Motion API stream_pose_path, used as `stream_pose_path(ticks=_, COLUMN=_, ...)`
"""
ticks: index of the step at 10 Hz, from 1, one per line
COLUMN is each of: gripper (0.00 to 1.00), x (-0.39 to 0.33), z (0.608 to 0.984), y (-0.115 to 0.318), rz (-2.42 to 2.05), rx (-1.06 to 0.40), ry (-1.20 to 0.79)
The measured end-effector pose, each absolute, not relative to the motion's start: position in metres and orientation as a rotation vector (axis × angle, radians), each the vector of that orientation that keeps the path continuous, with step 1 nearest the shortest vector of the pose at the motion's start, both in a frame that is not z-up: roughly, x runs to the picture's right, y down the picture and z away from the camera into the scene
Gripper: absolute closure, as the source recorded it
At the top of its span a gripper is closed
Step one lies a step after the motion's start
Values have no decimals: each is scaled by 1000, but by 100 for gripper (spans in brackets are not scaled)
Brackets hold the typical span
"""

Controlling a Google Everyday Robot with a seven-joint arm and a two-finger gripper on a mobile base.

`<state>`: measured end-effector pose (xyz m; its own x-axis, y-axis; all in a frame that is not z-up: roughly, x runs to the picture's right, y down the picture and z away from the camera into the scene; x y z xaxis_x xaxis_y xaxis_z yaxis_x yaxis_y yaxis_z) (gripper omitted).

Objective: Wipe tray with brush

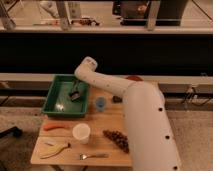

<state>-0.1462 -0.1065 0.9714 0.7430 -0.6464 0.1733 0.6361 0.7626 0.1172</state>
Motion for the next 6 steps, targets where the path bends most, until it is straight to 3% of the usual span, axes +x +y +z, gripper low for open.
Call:
stream_pose_path(ticks=3, gripper=100, x=-155, z=987, y=-133, rz=-732, rx=64, ry=-183)
stream_pose_path(ticks=6, gripper=100, x=-146, z=997, y=-132, rz=-747, rx=76, ry=-148)
